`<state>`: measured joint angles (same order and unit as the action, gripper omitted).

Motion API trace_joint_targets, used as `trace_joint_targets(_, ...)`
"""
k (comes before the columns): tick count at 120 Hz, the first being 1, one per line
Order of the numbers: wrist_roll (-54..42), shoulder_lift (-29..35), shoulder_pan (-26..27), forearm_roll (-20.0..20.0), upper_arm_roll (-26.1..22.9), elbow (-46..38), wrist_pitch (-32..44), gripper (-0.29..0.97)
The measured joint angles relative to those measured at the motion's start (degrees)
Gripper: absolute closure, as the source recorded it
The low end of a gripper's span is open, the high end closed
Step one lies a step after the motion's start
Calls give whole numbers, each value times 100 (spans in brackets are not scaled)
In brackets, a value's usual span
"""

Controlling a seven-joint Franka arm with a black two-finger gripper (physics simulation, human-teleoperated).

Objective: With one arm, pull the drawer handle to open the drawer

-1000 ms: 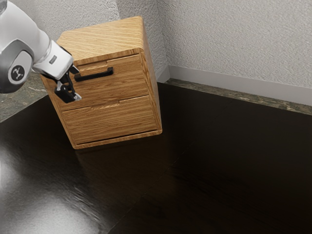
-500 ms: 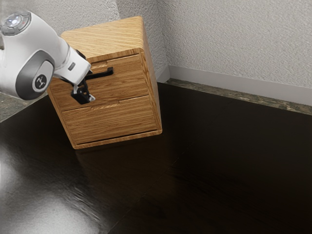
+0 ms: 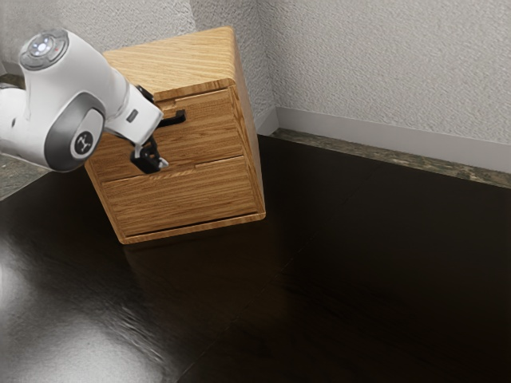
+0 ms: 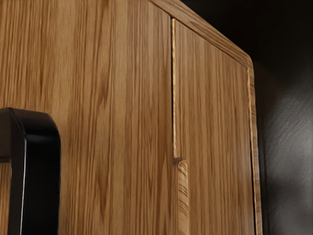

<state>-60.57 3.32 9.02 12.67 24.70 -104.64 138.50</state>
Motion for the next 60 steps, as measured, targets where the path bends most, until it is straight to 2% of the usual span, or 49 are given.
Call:
trace_joint_targets(17, 2, 33, 3, 5, -7, -74, 26, -1)
trace_joint_targets(33, 4, 340, 58, 22, -17, -391, 35, 1)
trace_joint_targets(39, 5, 664, 86, 16, -29, -613, 36, 0)
trace_joint_targets(53, 6, 2026, 121, 11, -156, -1548, 29, 0)
trace_joint_targets(60, 6, 2344, 123, 10, -215, -1780, 17, 0)
